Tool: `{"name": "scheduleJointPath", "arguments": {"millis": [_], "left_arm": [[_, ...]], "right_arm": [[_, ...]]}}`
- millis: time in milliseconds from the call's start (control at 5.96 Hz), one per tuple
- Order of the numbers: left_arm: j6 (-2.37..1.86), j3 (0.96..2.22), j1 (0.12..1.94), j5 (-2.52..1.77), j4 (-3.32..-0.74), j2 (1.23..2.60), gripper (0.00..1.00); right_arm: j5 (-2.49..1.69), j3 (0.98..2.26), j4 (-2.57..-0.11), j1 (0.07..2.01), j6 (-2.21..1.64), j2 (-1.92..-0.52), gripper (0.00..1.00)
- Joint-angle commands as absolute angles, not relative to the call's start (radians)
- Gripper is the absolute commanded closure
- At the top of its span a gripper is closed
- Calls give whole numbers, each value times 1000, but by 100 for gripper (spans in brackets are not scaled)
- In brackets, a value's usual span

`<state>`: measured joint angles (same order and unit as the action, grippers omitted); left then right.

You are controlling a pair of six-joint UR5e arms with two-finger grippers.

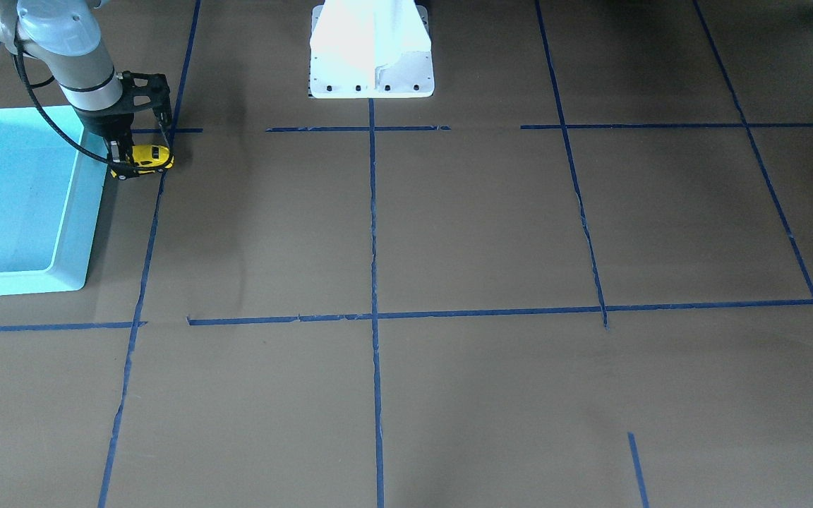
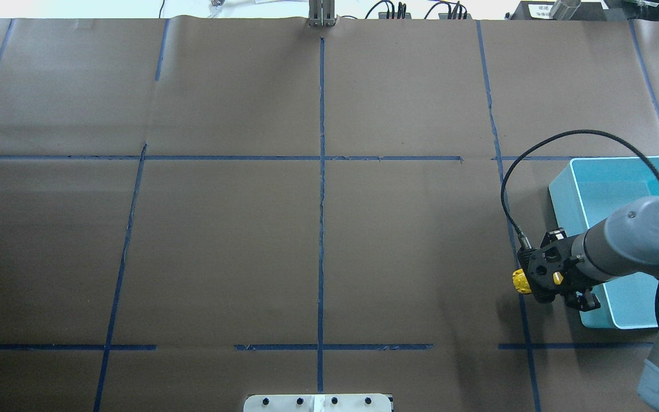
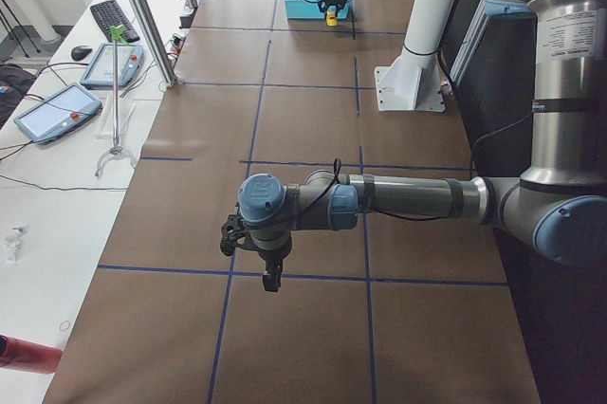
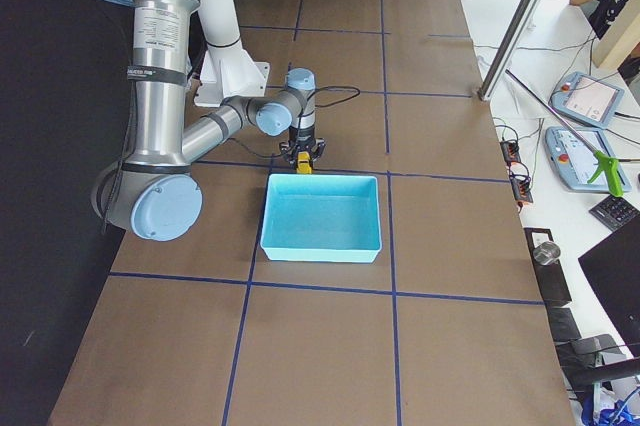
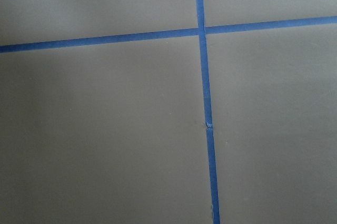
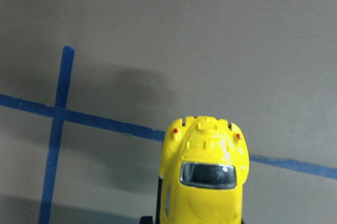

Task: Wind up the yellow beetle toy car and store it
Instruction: 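Lift the car into the blue bin and open the right gripper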

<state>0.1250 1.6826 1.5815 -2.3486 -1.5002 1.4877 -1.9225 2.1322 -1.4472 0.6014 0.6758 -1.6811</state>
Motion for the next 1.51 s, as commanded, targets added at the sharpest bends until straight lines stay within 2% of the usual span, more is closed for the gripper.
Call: {"name": "scheduleJointPath", "arguments": {"millis": [0, 168, 335, 503, 671, 1006, 1342], "left_arm": [[124, 1681, 1580, -2349, -1499, 1488, 0], [124, 1681, 1580, -2349, -1500, 1489, 0], [124, 1681, 1578, -2349, -1500, 1493, 0], [124, 1681, 1578, -2350, -1500, 1490, 0], [124, 1680, 1578, -2350, -1500, 1489, 0], [124, 1680, 1578, -2350, -1500, 1491, 0], [126, 1677, 1578, -2350, -1500, 1493, 0]], "right_arm": [[-2132, 2174, -1451, 868, 752, -1739, 100], [-2147, 2155, -1453, 993, 914, -1800, 100], [-2143, 2081, -1444, 1087, 1031, -1827, 100], [-2140, 1975, -1442, 1101, 1081, -1822, 100], [-2135, 1968, -1439, 1097, 996, -1813, 100], [-2087, 1933, -1274, 943, 828, -1813, 100], [-2036, 1863, -1247, 870, 793, -1786, 100]]}}
